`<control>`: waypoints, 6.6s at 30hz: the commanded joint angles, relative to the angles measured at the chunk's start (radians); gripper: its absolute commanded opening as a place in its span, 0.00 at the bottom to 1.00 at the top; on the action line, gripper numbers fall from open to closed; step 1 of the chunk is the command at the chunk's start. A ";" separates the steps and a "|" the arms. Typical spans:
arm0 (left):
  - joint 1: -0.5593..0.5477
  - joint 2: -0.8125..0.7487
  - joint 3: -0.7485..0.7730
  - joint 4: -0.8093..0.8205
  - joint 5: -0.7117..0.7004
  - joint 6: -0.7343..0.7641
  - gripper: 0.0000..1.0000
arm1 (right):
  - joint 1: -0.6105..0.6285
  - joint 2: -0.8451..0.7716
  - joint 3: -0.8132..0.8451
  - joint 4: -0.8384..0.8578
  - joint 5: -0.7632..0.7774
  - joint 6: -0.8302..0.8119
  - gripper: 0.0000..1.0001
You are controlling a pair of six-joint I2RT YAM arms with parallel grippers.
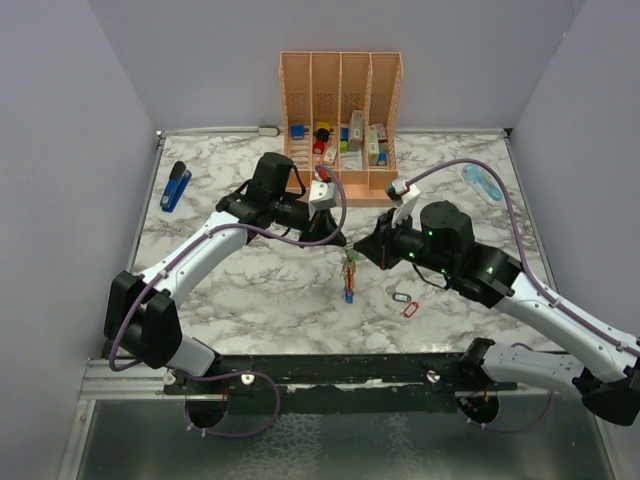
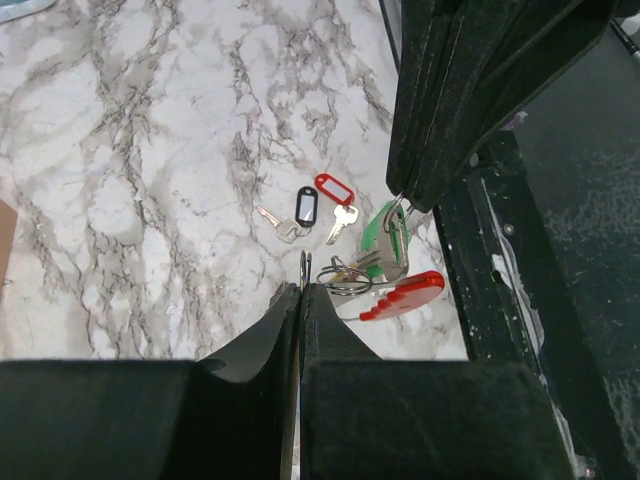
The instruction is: Put the keys on the keyring
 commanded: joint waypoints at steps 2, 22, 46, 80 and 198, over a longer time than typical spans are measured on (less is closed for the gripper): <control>-0.012 -0.021 -0.011 0.045 0.050 -0.058 0.00 | 0.007 0.011 0.001 0.050 0.027 -0.004 0.01; -0.028 -0.032 0.008 0.030 0.046 -0.083 0.00 | 0.007 0.044 0.006 0.036 0.119 0.064 0.01; -0.033 -0.038 0.021 0.026 0.039 -0.094 0.00 | 0.007 0.019 -0.029 0.012 0.167 0.130 0.01; -0.038 -0.039 0.023 0.058 0.042 -0.164 0.00 | 0.007 0.010 -0.040 -0.014 0.214 0.188 0.01; -0.058 -0.009 0.050 0.120 0.236 -0.287 0.00 | 0.007 -0.139 -0.192 0.219 0.048 0.038 0.13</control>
